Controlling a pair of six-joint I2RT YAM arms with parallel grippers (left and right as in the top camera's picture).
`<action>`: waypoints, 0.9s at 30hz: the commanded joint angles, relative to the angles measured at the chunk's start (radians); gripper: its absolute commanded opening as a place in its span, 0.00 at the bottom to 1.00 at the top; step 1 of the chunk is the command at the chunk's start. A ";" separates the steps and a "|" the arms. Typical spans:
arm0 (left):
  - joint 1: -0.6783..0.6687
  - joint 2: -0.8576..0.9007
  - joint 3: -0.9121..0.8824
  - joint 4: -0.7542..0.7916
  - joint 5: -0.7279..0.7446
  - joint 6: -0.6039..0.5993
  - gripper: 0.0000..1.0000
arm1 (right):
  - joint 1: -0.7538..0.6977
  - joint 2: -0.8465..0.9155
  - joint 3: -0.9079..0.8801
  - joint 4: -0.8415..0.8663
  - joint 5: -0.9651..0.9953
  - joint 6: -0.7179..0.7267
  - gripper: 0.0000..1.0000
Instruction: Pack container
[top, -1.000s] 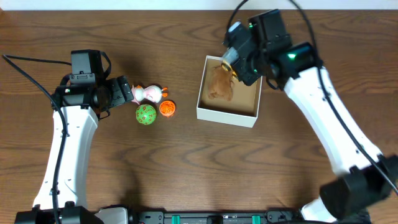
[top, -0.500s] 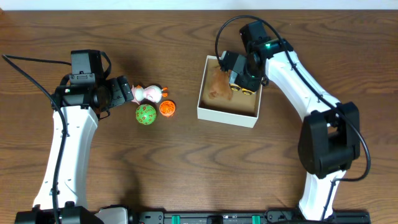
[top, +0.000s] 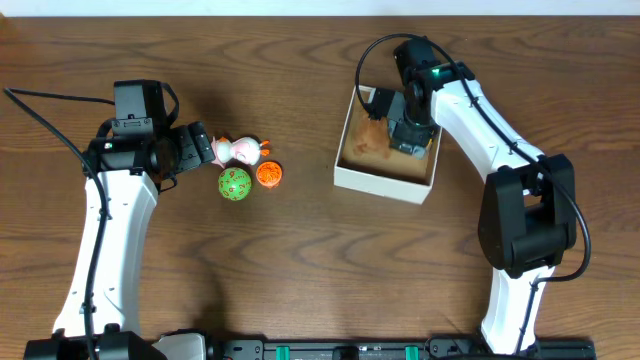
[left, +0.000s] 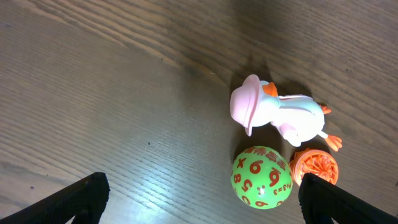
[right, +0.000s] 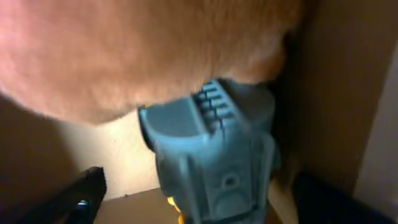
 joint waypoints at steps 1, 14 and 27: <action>0.004 0.005 0.018 -0.003 -0.001 0.002 0.98 | 0.031 -0.042 0.009 0.018 0.017 0.098 0.99; 0.004 0.005 0.018 -0.003 -0.001 0.002 0.98 | 0.051 -0.270 0.018 -0.012 -0.221 0.782 0.99; 0.003 0.005 0.018 0.003 0.003 -0.003 0.98 | -0.127 -0.516 0.018 -0.156 -0.069 1.249 0.99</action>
